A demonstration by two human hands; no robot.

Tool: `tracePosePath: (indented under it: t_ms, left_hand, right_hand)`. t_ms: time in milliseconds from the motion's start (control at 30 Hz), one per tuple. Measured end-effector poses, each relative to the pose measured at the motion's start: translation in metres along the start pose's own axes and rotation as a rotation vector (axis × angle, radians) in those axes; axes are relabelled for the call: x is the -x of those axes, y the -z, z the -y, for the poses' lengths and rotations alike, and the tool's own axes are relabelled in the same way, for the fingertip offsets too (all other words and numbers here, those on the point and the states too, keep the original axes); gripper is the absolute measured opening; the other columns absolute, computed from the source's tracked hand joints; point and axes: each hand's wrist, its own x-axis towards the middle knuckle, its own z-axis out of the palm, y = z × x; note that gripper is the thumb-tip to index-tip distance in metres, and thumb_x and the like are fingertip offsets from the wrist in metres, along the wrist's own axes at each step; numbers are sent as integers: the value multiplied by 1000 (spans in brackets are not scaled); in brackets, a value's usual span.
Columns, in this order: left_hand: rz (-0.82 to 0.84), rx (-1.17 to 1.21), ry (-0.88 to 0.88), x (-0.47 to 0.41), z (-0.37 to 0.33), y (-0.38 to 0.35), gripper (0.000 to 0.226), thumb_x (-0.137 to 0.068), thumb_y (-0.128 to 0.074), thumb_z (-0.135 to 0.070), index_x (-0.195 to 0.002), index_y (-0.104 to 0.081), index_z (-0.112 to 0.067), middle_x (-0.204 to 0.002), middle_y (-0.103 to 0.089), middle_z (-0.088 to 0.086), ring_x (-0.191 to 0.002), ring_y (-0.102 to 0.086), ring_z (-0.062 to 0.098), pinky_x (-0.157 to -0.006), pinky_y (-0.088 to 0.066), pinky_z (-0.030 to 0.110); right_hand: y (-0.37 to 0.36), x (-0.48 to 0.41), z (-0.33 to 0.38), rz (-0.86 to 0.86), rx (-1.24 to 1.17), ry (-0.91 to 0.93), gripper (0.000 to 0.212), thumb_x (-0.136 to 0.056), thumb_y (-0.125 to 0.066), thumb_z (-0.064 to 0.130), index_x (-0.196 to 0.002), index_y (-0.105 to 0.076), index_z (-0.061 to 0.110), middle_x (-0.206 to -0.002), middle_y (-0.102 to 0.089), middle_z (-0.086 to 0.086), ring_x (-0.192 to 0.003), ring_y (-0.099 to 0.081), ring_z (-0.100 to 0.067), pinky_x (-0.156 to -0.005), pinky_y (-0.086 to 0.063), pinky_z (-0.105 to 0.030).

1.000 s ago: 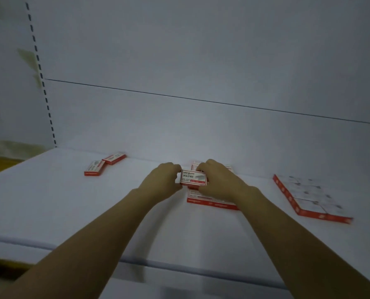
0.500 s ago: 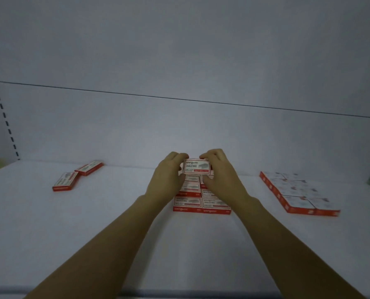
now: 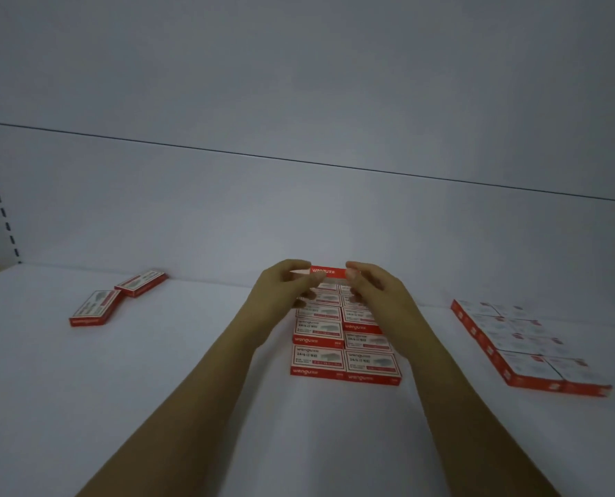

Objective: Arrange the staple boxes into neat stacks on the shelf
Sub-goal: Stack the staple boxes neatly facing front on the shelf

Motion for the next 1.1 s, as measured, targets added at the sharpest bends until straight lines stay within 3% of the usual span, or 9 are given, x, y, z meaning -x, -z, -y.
tracePosePath:
  t_ms: [167,400,467,567,633,733,867,967,1100]
  left_hand:
    - [-9,61,101,-9,-3,-4,25,-92,-55,-34,-95,-58,-10,-89,-66,7,-74,-62,19,-71,-53,30]
    - [22,68,191,-13,-5,-6,32,-93,-51,-34,-105,-59,-5,-82,-66,11,-71,-61,22,-71,-54,33]
    - [33,87,200,-12,-6,-5,32,-94,-50,-32,-106,-60,-4,-84,-66,12,-72,-60,23,-67,-53,29]
    - [85,169,193,-11,-6,-1,25,-93,-53,-24,-104,-60,-3,-92,-67,15,-78,-63,23,-72,-54,29]
    - [157,257,166,-11,-6,3,22,-89,-57,-13,-105,-60,1,-98,-67,15,-84,-66,23,-77,-56,29]
    - [245,139,107,-10,-1,6,34,-84,-66,-12,-116,-58,-4,-104,-70,7,-92,-70,21,-82,-56,31]
    - [282,88,22,-7,5,3,37,-81,-65,-1,-117,-62,-7,-104,-72,9,-91,-70,26,-83,-56,37]
    - [238,30,-23,-7,7,3,33,-84,-63,-2,-116,-63,-10,-101,-72,6,-89,-71,23,-82,-57,35]
    - [188,0,-30,-8,10,2,36,-82,-64,1,-117,-62,-10,-103,-71,4,-90,-70,21,-79,-57,31]
  right_hand:
    - [-7,-10,-4,-73,-38,-63,37,-89,-49,52,-100,-62,18,-78,-66,-1,-69,-64,-15,-74,-56,-31]
    - [-4,-15,-8,-55,-67,-116,42,-90,-47,54,-90,-62,14,-69,-63,-2,-61,-58,-14,-68,-51,-28]
    - [-4,-15,-7,-49,-117,-125,41,-90,-47,53,-87,-62,15,-68,-62,-1,-61,-57,-14,-69,-51,-30]
    - [-4,-15,-2,-61,-121,-92,35,-90,-49,50,-84,-62,18,-71,-61,-1,-66,-58,-16,-73,-52,-32]
    - [-1,-12,4,-77,-143,-26,27,-90,-53,43,-88,-65,19,-77,-62,2,-72,-60,-15,-72,-51,-28]
    - [3,-5,14,-35,-136,95,16,-88,-60,32,-102,-67,29,-90,-67,10,-82,-64,-12,-73,-53,-25]
    - [-7,4,24,71,-48,217,37,-79,-73,17,-110,-64,34,-101,-66,2,-85,-65,-9,-76,-54,-18]
    - [-17,6,22,46,85,288,50,-76,-76,17,-121,-58,31,-108,-61,8,-83,-61,-4,-75,-50,-10]
    - [-21,10,20,-17,203,343,48,-78,-75,22,-122,-56,26,-107,-59,11,-87,-60,-1,-79,-48,-6]
